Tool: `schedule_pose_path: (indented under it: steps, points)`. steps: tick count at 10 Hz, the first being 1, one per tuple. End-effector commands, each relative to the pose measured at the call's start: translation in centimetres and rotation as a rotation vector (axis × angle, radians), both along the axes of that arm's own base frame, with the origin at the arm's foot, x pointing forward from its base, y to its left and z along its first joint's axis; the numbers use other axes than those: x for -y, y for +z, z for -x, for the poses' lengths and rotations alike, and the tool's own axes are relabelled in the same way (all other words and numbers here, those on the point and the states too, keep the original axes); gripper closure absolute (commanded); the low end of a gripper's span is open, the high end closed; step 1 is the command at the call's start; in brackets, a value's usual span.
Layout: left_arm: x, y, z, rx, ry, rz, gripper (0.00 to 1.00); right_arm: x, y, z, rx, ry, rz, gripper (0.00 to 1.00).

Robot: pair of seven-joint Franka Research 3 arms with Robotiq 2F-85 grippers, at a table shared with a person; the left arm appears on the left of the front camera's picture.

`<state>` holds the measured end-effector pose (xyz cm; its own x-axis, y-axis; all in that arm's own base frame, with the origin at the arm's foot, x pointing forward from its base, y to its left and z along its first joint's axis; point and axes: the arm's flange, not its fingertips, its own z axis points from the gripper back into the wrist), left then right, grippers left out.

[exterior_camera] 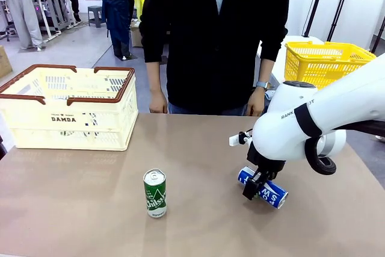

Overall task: Place the drinks into the Shopping basket.
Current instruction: Pick up one drink and place it into the Shopping basket.

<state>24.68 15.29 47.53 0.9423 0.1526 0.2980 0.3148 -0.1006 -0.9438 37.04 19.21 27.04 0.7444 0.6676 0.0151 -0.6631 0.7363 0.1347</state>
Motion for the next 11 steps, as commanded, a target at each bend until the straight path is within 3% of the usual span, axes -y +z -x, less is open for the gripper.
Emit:
schedule_pose_path:
  steps: [1,3,7,8,11]
  points:
    - [0.1,0.3,0.1,0.014,0.004,0.026,0.00,-0.8,0.9,-0.6,-0.004,-0.029,0.034,1.00]
    - [0.1,0.3,0.1,0.014,0.004,0.026,0.00,-2.6,2.5,-1.3,-0.021,-0.067,0.001,1.00]
    - [0.1,0.3,0.1,0.014,0.004,0.026,0.00,-12.6,7.7,-6.0,0.057,-0.108,-0.071,1.00]
    - [0.1,0.3,0.1,0.014,0.004,0.026,0.00,-15.4,7.4,-7.0,0.034,-0.048,-0.091,1.00]
    - [0.1,0.3,0.1,0.014,0.004,0.026,0.00,-22.8,5.3,-9.4,0.087,-0.023,-0.185,1.00]
